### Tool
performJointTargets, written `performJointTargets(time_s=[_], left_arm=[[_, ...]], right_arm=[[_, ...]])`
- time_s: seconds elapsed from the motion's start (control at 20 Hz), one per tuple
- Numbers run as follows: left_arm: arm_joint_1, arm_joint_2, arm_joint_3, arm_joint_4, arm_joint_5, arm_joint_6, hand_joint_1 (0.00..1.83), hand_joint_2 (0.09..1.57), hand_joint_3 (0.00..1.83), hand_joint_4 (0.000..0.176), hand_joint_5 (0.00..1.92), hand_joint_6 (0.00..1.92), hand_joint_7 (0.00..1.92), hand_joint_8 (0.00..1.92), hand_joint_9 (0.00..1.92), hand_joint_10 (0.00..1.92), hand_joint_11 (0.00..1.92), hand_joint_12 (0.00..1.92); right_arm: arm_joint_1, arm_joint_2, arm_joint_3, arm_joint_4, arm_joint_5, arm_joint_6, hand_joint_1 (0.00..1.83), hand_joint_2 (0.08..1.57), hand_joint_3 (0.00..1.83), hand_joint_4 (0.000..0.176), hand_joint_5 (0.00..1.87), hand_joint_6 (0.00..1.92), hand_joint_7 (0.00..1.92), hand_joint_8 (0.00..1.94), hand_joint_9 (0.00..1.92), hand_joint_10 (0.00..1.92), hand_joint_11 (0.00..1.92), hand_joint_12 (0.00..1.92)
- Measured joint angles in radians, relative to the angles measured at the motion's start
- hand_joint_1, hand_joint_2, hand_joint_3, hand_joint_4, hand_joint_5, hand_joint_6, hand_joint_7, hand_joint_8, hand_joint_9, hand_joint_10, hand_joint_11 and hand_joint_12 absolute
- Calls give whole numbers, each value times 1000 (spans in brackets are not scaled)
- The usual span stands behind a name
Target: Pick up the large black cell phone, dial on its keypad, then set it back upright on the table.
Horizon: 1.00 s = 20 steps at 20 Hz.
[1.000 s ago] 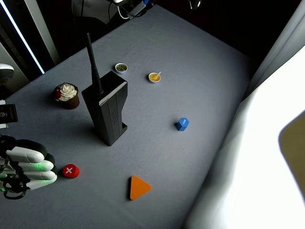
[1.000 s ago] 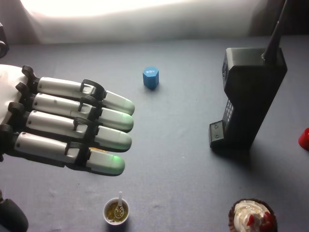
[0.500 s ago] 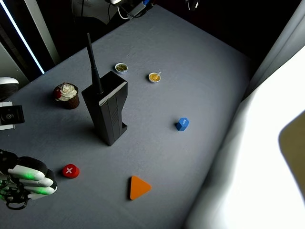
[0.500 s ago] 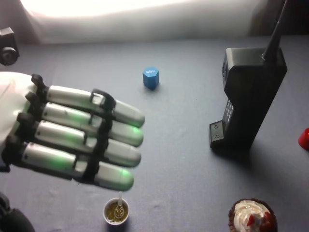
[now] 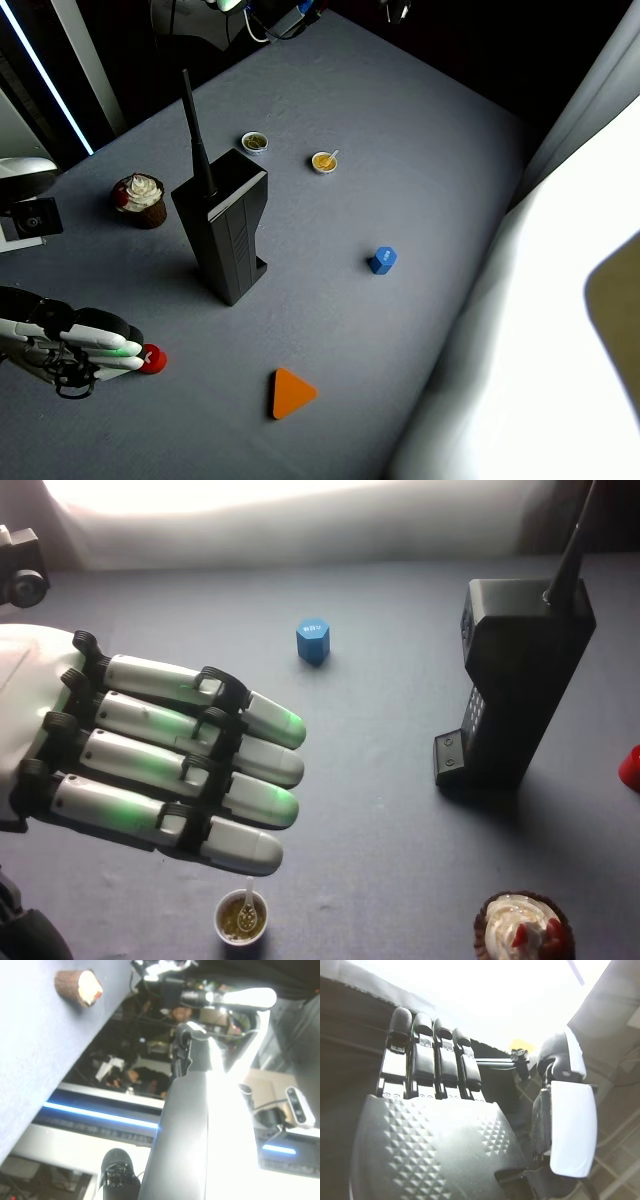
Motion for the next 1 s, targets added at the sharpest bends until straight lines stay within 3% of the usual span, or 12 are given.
performJointTargets(time_s=[0.3,0.5,0.65,0.8,0.9,1.0], left_arm=[[-24,-20,-11,18,0,0,395,1106,4,0,92,2,107,2,79,0,0,215],[-24,-41,26,56,-1,0,334,1106,2,0,83,0,107,1,77,0,0,200],[-23,-48,63,52,0,0,382,1097,0,0,119,6,147,6,129,8,0,368],[3,-62,102,66,31,0,448,1083,0,0,140,10,166,9,135,7,0,383],[6,-66,117,74,50,-1,412,1083,0,0,128,1,152,1,122,0,0,376],[5,-66,135,65,54,0,402,1087,1,0,122,0,140,0,112,0,0,417]], right_arm=[[43,-55,27,7,1,4,598,1003,0,0,271,1,269,3,243,3,0,827],[74,-82,34,-19,0,-13,575,1010,1,0,275,2,266,3,254,6,0,815],[81,-95,42,-19,1,-23,593,993,0,0,286,5,276,6,269,8,0,766],[98,-119,62,-10,-1,-45,528,1031,7,0,287,2,274,1,260,1,0,689],[107,-133,70,-12,1,-54,596,1030,2,0,259,0,258,1,235,0,0,630],[119,-150,74,-11,-6,-74,583,1040,3,0,283,5,268,2,252,4,0,690]])
